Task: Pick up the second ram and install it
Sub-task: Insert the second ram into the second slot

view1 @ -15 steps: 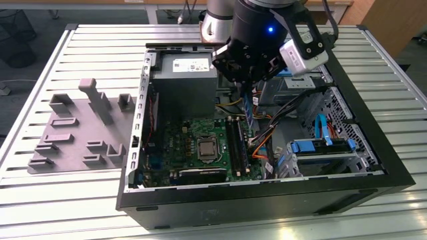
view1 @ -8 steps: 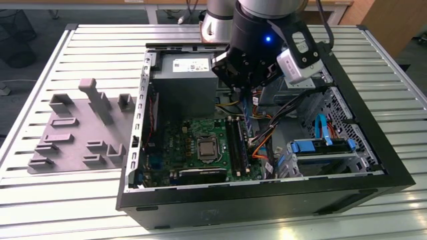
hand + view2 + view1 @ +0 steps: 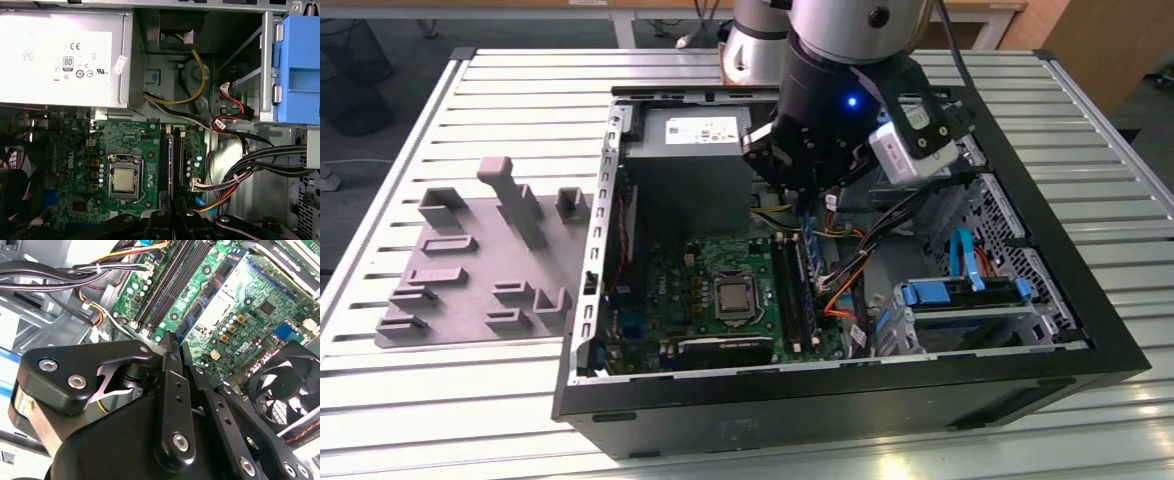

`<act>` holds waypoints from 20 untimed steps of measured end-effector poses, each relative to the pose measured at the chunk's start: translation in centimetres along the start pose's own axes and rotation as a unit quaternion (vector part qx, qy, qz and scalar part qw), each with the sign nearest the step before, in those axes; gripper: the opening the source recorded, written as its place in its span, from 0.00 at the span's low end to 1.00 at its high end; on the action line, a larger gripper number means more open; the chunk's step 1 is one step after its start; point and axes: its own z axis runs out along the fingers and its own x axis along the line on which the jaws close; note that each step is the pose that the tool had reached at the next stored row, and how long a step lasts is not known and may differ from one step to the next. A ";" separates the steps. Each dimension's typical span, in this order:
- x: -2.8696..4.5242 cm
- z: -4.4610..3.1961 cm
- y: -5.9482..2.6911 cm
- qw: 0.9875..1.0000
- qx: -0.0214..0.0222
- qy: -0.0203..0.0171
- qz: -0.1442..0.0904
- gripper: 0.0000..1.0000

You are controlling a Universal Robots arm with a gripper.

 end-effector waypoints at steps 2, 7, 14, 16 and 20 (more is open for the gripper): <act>-0.01 0.36 -0.01 1.000 0.000 0.000 0.000 0.14; -0.02 1.27 -0.05 1.000 0.000 0.000 0.000 0.14; -0.03 2.05 -0.08 1.000 0.000 0.001 0.000 0.14; -0.03 2.06 -0.07 1.000 0.000 0.001 0.000 0.14; -0.03 2.23 -0.24 1.000 0.000 0.001 0.000 0.14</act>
